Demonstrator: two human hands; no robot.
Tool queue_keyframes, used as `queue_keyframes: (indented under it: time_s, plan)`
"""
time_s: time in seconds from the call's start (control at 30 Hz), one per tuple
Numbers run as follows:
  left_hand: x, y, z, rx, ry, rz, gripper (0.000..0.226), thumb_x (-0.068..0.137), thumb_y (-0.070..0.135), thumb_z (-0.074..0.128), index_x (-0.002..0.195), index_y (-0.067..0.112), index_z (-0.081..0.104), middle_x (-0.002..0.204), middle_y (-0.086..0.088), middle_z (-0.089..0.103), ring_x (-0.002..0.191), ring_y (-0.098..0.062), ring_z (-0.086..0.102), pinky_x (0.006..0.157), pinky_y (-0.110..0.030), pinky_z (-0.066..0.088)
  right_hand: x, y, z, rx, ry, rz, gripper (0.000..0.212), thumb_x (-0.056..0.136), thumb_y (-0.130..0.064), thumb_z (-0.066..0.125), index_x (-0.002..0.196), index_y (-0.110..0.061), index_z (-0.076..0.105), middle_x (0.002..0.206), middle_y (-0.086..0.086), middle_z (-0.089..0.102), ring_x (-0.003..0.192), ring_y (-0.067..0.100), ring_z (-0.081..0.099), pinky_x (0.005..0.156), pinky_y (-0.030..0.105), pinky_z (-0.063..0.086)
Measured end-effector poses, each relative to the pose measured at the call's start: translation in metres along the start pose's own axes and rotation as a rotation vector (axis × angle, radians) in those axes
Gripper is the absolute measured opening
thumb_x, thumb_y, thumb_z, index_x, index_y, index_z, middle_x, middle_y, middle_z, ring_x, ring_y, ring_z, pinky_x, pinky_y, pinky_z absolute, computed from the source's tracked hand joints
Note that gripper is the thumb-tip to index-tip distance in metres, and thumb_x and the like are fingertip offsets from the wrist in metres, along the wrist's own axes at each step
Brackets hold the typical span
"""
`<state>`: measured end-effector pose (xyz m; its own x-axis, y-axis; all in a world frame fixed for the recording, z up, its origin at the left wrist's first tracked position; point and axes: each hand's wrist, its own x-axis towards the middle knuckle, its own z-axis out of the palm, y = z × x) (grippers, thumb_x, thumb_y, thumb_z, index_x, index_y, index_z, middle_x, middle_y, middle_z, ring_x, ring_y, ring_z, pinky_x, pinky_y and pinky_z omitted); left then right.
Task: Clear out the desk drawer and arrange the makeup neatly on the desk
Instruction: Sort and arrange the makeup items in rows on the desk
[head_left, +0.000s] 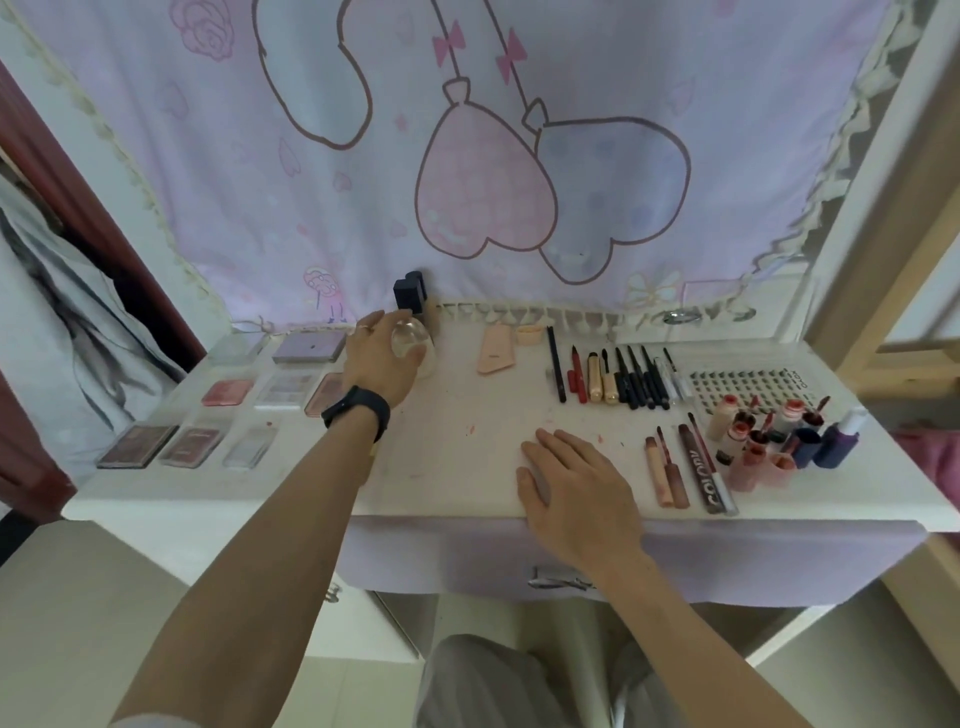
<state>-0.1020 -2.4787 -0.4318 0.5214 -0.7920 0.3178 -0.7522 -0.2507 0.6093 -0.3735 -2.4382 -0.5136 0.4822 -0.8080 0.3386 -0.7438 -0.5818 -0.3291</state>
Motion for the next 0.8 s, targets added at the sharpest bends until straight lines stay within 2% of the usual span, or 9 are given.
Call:
queue_keyframes:
  time_s: [0.07, 0.17, 0.23, 0.37, 0.47, 0.57, 0.63, 0.73, 0.8]
  plan:
    - [0.002, 0.003, 0.000, -0.003, 0.006, 0.021, 0.035, 0.093, 0.023, 0.062, 0.128, 0.024, 0.056, 0.134, -0.009, 0.053, 0.120, -0.031, 0.049, 0.098, -0.039, 0.043, 0.000, 0.001, 0.001, -0.002, 0.019, -0.007, 0.052, 0.099, -0.046, 0.037, 0.133, -0.019, 0.066, 0.140, 0.001, 0.062, 0.135, 0.020, 0.052, 0.112, 0.038, 0.043]
    - [0.002, 0.002, -0.001, 0.029, -0.026, 0.054, 0.022, 0.096, 0.024, 0.056, 0.118, 0.023, 0.051, 0.112, -0.009, 0.062, 0.100, -0.030, 0.057, 0.081, -0.039, 0.048, 0.001, 0.001, 0.003, 0.006, 0.055, -0.010, 0.048, 0.098, -0.044, 0.042, 0.130, -0.018, 0.068, 0.137, 0.002, 0.065, 0.132, 0.021, 0.056, 0.110, 0.039, 0.046]
    - [0.003, -0.002, -0.002, 0.097, -0.066, 0.103, 0.023, 0.098, 0.025, 0.056, 0.120, 0.022, 0.048, 0.112, -0.009, 0.062, 0.099, -0.028, 0.056, 0.078, -0.036, 0.047, 0.000, 0.002, 0.004, 0.005, 0.069, -0.013, 0.047, 0.098, -0.043, 0.044, 0.129, -0.018, 0.068, 0.136, 0.002, 0.065, 0.131, 0.022, 0.056, 0.109, 0.039, 0.047]
    - [0.007, -0.009, -0.011, 0.257, -0.109, 0.203, 0.029, 0.102, 0.025, 0.050, 0.130, 0.018, 0.054, 0.123, -0.011, 0.060, 0.104, -0.025, 0.054, 0.087, -0.035, 0.044, 0.000, 0.002, 0.005, 0.001, 0.066, -0.022, 0.048, 0.099, -0.045, 0.042, 0.131, -0.020, 0.067, 0.138, 0.000, 0.063, 0.133, 0.019, 0.054, 0.110, 0.037, 0.046]
    - [-0.001, 0.001, -0.023, 0.043, -0.048, 0.105, 0.026, 0.102, 0.031, 0.053, 0.125, 0.021, 0.058, 0.116, -0.005, 0.063, 0.096, -0.019, 0.055, 0.079, -0.028, 0.042, 0.002, 0.004, 0.004, -0.007, 0.047, -0.018, 0.052, 0.099, -0.048, 0.036, 0.135, -0.022, 0.064, 0.142, -0.003, 0.060, 0.136, 0.017, 0.050, 0.114, 0.035, 0.042]
    - [-0.027, 0.021, -0.037, -0.386, -0.015, -0.041, 0.022, 0.100, 0.034, 0.057, 0.119, 0.023, 0.059, 0.108, 0.004, 0.065, 0.102, -0.021, 0.062, 0.081, -0.031, 0.054, 0.002, 0.002, 0.001, -0.008, 0.035, -0.024, 0.055, 0.099, -0.051, 0.032, 0.134, -0.023, 0.064, 0.142, -0.004, 0.060, 0.137, 0.015, 0.049, 0.113, 0.033, 0.039]
    - [-0.052, 0.039, -0.040, -0.640, -0.051, -0.115, 0.020, 0.100, 0.028, 0.058, 0.117, 0.017, 0.061, 0.110, -0.001, 0.066, 0.104, -0.023, 0.065, 0.081, -0.030, 0.059, 0.002, 0.000, -0.002, 0.049, 0.031, -0.010, 0.059, 0.100, -0.056, 0.027, 0.133, -0.023, 0.063, 0.140, -0.005, 0.061, 0.135, 0.014, 0.050, 0.110, 0.030, 0.040]
    - [-0.096, 0.062, -0.036, -0.822, -0.153, -0.157, 0.017, 0.100, 0.024, 0.059, 0.114, 0.016, 0.064, 0.111, -0.007, 0.067, 0.101, -0.022, 0.066, 0.077, -0.025, 0.060, 0.000, -0.005, -0.019, 0.426, 0.057, 0.084, 0.069, 0.098, -0.069, 0.023, 0.137, -0.024, 0.057, 0.135, -0.006, 0.062, 0.125, 0.009, 0.055, 0.102, 0.028, 0.046]
    - [-0.120, 0.073, -0.029, -0.822, -0.224, -0.149, 0.021, 0.099, 0.025, 0.061, 0.117, 0.017, 0.066, 0.111, -0.007, 0.069, 0.100, -0.021, 0.067, 0.079, -0.030, 0.060, -0.002, -0.007, -0.032, 0.707, 0.136, 0.130, 0.066, 0.096, -0.069, 0.031, 0.133, -0.022, 0.059, 0.118, -0.009, 0.069, 0.109, 0.001, 0.062, 0.090, 0.020, 0.051]
